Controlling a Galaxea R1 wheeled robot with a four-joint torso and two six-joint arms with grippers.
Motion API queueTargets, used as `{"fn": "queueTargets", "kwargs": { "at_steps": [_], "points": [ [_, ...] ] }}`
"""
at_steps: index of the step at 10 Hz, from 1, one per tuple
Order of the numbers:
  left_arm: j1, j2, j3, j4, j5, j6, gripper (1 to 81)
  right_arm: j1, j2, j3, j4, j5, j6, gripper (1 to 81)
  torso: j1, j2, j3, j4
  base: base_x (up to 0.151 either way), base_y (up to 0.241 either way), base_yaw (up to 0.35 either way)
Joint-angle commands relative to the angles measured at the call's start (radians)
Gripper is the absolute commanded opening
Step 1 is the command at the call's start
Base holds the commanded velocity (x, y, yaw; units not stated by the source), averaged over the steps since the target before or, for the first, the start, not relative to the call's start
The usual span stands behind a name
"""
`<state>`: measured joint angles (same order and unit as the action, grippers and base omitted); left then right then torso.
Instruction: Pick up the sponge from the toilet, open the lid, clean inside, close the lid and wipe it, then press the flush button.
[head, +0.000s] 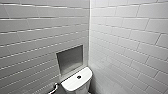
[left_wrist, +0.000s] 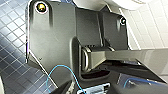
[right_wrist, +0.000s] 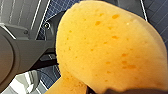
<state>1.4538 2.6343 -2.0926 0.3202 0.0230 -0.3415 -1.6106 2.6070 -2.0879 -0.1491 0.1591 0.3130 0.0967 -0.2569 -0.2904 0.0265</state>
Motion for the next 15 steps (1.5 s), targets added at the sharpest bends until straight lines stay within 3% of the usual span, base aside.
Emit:
{"fn": "queueTargets", "kwargs": {
  "at_steps": [1,4,7,12,15],
  "points": [
    [-0.111,-0.134,0.181,-0.010,0.052,-0.001,81.1,0.028,-0.063,0.091,0.013,-0.036,0.003,1.0,0.000,0.000,0.000,0.000,0.000,0.000,0.000],
    [-0.232,-0.281,0.401,-0.033,0.064,-0.008,81.1,0.031,-0.068,0.102,0.010,-0.036,0.001,1.0,0.000,0.000,0.000,0.000,0.000,0.000,0.000],
    [-0.371,-0.367,0.572,-0.070,0.159,-0.010,81.1,0.031,-0.065,0.109,0.008,-0.036,-0.005,1.0,0.000,0.000,0.000,0.000,0.000,0.000,0.000],
    [-0.618,-0.485,0.758,-0.188,0.163,-0.016,81.1,0.031,-0.058,0.128,0.005,-0.035,-0.005,1.0,0.000,0.000,0.000,0.000,0.000,0.000,0.000],
    [-0.761,-0.497,0.822,-0.277,0.192,-0.017,81.1,0.037,-0.049,0.128,0.006,-0.035,-0.005,1.0,0.000,0.000,-0.072,0.000,0.000,0.000,0.000]
  ]
}}
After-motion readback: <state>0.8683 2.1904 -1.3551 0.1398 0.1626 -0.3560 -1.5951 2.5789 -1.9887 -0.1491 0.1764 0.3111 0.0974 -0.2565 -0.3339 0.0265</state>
